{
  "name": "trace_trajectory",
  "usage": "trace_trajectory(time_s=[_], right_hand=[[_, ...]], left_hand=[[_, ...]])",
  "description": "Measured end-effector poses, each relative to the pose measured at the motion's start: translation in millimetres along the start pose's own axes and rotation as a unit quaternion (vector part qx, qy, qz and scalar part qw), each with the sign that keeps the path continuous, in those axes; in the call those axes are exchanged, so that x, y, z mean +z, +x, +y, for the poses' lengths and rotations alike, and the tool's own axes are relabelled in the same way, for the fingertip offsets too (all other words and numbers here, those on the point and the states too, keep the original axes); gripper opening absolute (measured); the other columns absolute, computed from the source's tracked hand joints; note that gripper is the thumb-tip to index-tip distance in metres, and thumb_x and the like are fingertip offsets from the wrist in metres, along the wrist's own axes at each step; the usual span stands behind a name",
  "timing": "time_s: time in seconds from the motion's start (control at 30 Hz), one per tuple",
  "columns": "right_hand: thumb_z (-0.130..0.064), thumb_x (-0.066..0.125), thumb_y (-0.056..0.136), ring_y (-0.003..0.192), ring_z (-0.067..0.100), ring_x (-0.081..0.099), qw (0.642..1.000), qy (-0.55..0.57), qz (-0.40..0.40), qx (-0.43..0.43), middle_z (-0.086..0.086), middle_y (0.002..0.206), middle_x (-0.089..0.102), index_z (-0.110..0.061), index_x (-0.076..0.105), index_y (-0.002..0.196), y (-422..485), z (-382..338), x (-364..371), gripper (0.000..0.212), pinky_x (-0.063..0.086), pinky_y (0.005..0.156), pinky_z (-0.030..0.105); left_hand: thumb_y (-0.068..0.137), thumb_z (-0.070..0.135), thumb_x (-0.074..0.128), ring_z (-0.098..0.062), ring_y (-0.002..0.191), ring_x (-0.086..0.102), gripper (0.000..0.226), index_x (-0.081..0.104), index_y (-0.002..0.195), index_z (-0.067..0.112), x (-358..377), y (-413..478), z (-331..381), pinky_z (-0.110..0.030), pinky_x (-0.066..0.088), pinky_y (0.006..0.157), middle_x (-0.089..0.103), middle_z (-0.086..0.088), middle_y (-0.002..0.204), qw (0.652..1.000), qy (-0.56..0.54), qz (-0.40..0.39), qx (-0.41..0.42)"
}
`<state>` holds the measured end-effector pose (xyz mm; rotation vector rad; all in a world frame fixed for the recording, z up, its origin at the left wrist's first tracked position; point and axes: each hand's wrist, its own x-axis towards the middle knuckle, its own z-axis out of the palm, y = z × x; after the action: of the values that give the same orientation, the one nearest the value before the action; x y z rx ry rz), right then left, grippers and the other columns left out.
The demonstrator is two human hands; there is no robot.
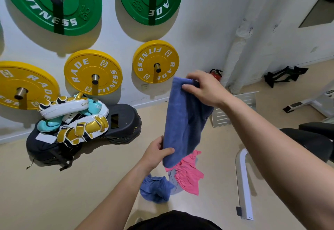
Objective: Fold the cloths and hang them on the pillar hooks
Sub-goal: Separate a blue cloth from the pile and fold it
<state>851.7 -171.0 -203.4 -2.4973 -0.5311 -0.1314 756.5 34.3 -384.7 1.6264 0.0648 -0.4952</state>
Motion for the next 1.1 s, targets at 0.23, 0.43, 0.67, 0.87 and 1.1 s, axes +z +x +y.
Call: trace_trajectory(time_s=[0.23, 0.43, 0.67, 0.87, 1.1], right_hand=[[-0.029, 0.049, 0.099, 0.077, 0.028, 0.049, 0.985, -0.008, 0.092, 0.147, 0.004, 0.082, 0.058, -0.016, 0.046, 0.087, -25, 55, 13, 0.018, 0.031, 0.066, 0.035], [-0.024, 0.049, 0.100, 0.083, 0.030, 0.054, 0.963, 0.068, 0.103, 0.238, 0.009, 0.091, 0.063, -0.012, 0.049, 0.091, -66, 64, 66, 0.015, 0.030, 0.067, 0.033], [-0.025, 0.045, 0.101, 0.082, 0.025, 0.052, 0.932, 0.076, 0.156, 0.319, 0.005, 0.096, 0.063, -0.020, 0.048, 0.092, -99, 68, 110, 0.011, 0.037, 0.071, 0.035], [-0.027, 0.046, 0.100, 0.087, 0.027, 0.056, 0.930, 0.045, 0.160, 0.328, 0.007, 0.095, 0.060, -0.017, 0.049, 0.090, -113, 73, 129, 0.015, 0.042, 0.072, 0.038], [-0.027, 0.055, 0.094, 0.077, 0.022, 0.056, 0.941, 0.132, 0.095, 0.298, -0.003, 0.080, 0.060, -0.019, 0.054, 0.086, -118, 46, 165, 0.012, 0.042, 0.067, 0.035]], left_hand=[[0.076, 0.021, 0.072, -0.023, 0.079, 0.064, 0.025, 0.073, 0.096, 0.007, -61, -1, 8, -0.037, 0.049, 0.074, 0.073, -0.013, 0.088, 0.986, -0.073, 0.147, 0.019], [0.097, 0.029, 0.063, -0.027, 0.097, 0.062, 0.025, 0.063, 0.113, 0.010, -77, 13, 21, -0.042, 0.052, 0.078, 0.067, -0.005, 0.104, 0.928, -0.042, 0.369, 0.011], [0.105, 0.039, 0.040, -0.025, 0.083, 0.048, 0.022, 0.043, 0.109, 0.018, -59, 18, 10, -0.037, 0.038, 0.070, 0.054, 0.000, 0.095, 0.883, 0.258, 0.391, 0.015], [0.103, 0.039, 0.047, -0.029, 0.084, 0.055, 0.021, 0.042, 0.101, 0.019, -34, 27, 0, -0.036, 0.041, 0.070, 0.058, -0.004, 0.095, 0.911, 0.253, 0.325, 0.016], [0.098, 0.036, 0.057, -0.019, 0.079, 0.056, 0.022, 0.055, 0.094, 0.014, 22, 30, -2, -0.029, 0.038, 0.067, 0.060, 0.004, 0.082, 0.952, 0.174, 0.250, 0.026]])
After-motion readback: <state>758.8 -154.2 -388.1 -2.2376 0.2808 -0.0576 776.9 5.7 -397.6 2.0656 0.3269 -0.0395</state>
